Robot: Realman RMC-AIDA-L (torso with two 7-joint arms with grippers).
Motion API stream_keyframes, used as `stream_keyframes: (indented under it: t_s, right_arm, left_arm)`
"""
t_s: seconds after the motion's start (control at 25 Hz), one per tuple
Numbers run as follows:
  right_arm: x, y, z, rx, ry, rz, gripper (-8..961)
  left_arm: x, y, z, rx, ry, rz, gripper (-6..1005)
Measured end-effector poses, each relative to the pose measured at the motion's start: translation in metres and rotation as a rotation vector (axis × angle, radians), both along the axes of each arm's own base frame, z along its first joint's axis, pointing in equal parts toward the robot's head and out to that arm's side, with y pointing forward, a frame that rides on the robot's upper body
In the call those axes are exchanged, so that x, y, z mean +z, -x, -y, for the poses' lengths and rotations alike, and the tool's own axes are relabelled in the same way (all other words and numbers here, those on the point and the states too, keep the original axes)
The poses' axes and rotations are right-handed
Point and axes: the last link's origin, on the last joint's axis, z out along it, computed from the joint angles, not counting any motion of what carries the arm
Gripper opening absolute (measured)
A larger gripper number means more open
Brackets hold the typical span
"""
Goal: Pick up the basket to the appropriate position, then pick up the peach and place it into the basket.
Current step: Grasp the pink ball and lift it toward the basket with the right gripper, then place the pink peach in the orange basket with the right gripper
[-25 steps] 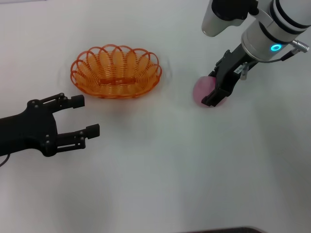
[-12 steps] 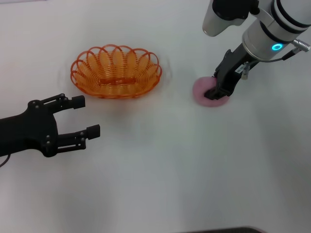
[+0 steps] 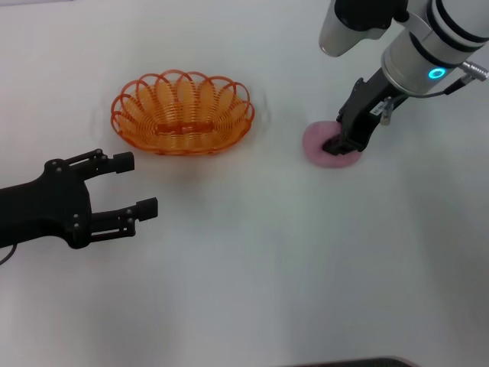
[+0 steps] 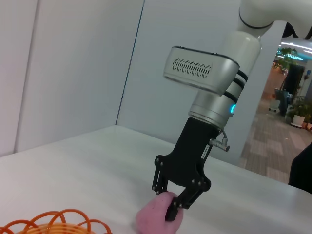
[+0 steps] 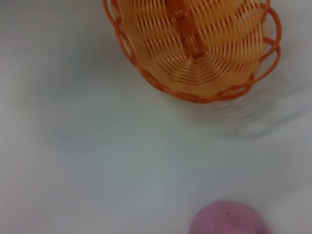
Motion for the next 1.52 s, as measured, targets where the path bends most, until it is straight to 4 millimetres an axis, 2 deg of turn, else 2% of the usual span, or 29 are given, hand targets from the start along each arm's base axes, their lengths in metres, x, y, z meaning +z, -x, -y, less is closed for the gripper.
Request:
stream_keyframes:
  t_s: [0.24,0.48,0.6,0.72,0.92,1.12,1.52]
  right_arm:
    - [0.013,0.017,-0.003,0.031,-0.016,-0.011,243]
    - [0.035,0.053,-0.007,0.109,-0.053,-0.031,232]
    - [0.04,0.073,-0.009,0.154,-0.056,-0.038,233]
    - [0.039,0.077,-0.01,0.165,-0.051,-0.038,233]
    - [0.028,0.082,-0.013,0.187,-0.048,-0.081,234]
    - [0.009,0.082,-0.019,0.195,-0.061,-0.233,235]
    - [-0.046,0.058,-0.028,0.25,-0.14,-0.498,237]
  left_arm:
    - [-0.002,0.0,0.001,0.004,0.007,0.006,836]
    - [-0.002,0.0,0.0,0.003,0.008,0.006,836]
    - [-0.002,0.0,0.0,0.003,0.008,0.006,836]
    - [-0.002,0.0,0.0,0.003,0.007,0.006,836]
    - [-0.002,0.0,0.001,0.002,0.007,0.007,835]
    - [-0.002,-0.001,0.0,0.001,0.003,0.012,835]
    - [0.0,-0.004,-0.005,-0.008,0.0,0.013,835]
